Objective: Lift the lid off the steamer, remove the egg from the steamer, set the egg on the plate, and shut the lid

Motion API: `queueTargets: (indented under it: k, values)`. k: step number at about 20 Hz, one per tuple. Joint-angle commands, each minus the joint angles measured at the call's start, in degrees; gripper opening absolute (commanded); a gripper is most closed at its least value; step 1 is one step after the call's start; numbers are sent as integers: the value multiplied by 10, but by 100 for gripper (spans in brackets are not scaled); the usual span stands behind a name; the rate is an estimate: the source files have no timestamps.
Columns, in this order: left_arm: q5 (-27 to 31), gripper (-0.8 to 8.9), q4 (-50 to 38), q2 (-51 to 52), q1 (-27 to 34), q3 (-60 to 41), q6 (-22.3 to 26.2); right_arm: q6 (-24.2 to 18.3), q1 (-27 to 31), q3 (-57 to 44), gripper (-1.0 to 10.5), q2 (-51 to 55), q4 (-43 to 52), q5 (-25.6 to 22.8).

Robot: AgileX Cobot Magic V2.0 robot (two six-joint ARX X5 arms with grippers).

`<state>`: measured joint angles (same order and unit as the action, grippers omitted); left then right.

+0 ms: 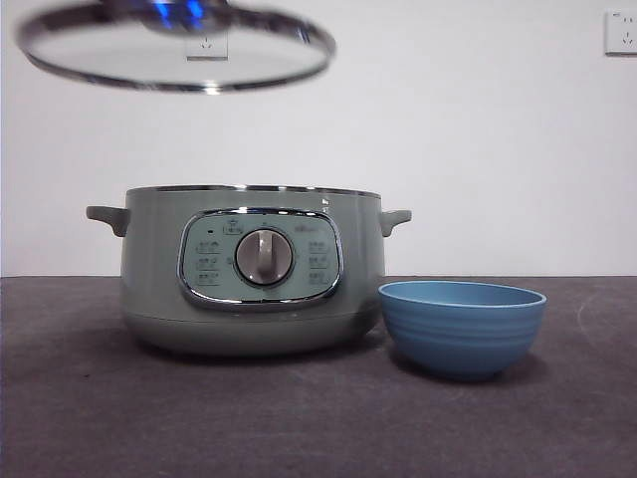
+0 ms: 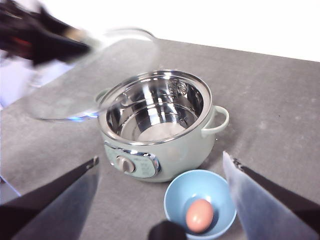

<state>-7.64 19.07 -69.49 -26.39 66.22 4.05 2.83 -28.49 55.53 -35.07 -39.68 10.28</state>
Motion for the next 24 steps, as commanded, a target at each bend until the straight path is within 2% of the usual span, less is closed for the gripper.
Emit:
queueTargets:
  k: [1,14,24]
  values:
    - [-1,-8,-76,-31,-7,7,5,15,-1,-1,419,7,-12,-1]
    - [2,-9,-198,-165,-10,7,5,19,-1,-1,418,10,-48,0]
    - [7,-9,-212,-214,-10,7,4,19,-1,-1,418,10,-73,-1]
